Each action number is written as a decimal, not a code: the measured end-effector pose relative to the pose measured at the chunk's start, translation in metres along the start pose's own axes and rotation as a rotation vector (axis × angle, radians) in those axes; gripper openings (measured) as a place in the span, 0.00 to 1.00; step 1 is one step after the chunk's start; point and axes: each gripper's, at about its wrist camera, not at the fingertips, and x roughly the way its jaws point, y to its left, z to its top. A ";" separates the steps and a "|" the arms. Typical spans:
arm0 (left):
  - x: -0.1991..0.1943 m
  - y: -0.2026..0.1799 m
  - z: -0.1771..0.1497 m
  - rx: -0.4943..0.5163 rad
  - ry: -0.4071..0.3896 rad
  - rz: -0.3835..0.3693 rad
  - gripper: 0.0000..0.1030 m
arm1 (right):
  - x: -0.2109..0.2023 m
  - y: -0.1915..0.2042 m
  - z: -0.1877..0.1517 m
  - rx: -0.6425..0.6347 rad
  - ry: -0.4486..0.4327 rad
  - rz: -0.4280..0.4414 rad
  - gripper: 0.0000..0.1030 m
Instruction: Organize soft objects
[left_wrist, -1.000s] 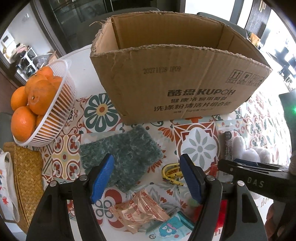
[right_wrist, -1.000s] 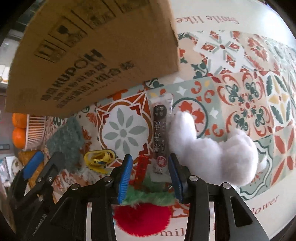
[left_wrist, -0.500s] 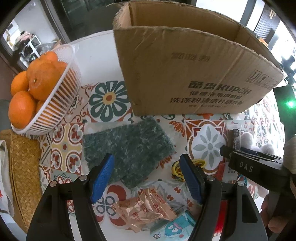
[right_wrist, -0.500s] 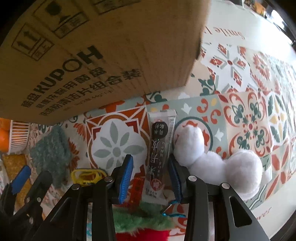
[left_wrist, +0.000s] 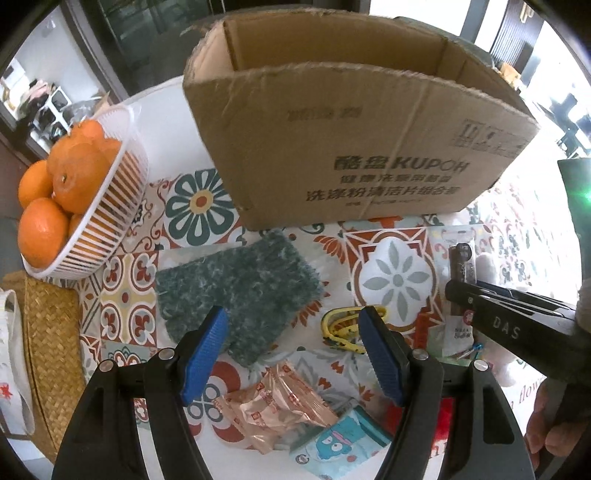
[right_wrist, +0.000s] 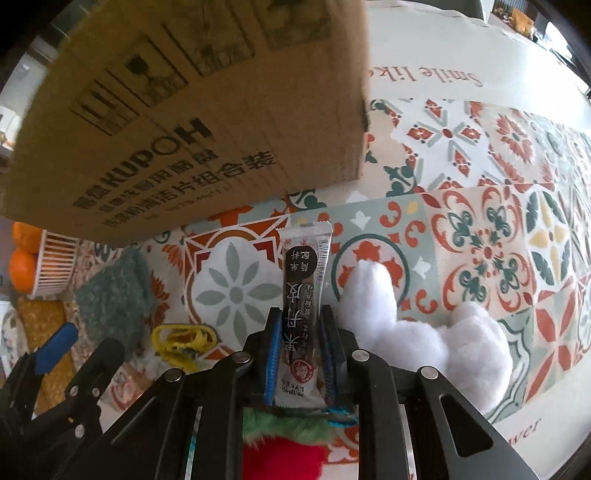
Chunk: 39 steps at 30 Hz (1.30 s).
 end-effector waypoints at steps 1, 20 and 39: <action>-0.004 -0.002 0.000 0.004 -0.006 -0.003 0.70 | -0.004 -0.001 -0.001 0.002 -0.010 0.003 0.20; -0.049 -0.019 -0.026 0.067 -0.028 -0.102 0.70 | -0.104 -0.030 -0.043 -0.034 -0.151 0.047 0.20; -0.014 -0.031 -0.096 0.346 0.224 -0.183 0.67 | -0.088 -0.013 -0.127 -0.017 -0.044 0.047 0.20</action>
